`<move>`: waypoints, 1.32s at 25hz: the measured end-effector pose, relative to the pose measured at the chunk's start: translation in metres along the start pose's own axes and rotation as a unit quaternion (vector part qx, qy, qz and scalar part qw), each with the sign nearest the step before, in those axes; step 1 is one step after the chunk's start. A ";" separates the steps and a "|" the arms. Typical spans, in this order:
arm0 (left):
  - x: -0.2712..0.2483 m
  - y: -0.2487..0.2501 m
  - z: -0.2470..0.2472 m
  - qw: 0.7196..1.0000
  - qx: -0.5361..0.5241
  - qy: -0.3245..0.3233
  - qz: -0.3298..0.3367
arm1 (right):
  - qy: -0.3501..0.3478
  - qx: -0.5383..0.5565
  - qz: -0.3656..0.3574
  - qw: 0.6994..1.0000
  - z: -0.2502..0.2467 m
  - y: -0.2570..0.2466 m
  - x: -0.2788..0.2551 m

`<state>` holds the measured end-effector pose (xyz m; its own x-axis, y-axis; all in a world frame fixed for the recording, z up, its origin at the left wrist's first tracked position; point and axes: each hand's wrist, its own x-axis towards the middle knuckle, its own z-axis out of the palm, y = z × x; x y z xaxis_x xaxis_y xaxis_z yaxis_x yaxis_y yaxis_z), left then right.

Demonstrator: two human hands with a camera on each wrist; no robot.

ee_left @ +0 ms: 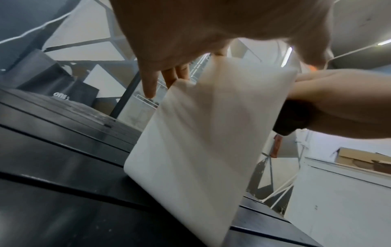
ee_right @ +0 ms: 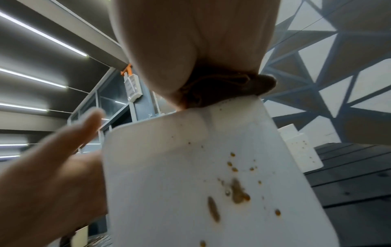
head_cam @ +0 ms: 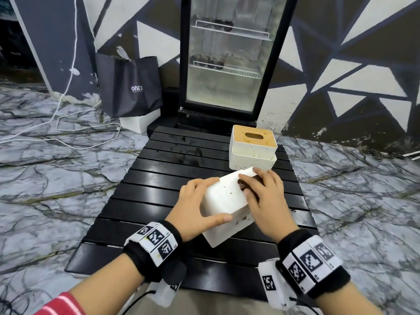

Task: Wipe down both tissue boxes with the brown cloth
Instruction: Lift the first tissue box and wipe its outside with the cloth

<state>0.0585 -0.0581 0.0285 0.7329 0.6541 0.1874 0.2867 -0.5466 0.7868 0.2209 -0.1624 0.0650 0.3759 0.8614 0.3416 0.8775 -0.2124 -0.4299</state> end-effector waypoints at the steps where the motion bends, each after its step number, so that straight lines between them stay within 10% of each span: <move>1: -0.003 -0.001 0.001 1.000 -0.006 0.000 0.006 | -0.009 0.019 0.009 1.000 -0.001 0.005 0.006; 33: 0.014 -0.004 -0.005 0.977 -0.169 -0.129 -0.020 | -0.020 0.106 -0.102 0.989 -0.006 -0.014 -0.010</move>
<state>0.0646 -0.0442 0.0304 0.8692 0.4935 0.0324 0.1300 -0.2913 0.9478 0.2060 -0.1709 0.0726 0.1813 0.8949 0.4077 0.8505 0.0654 -0.5219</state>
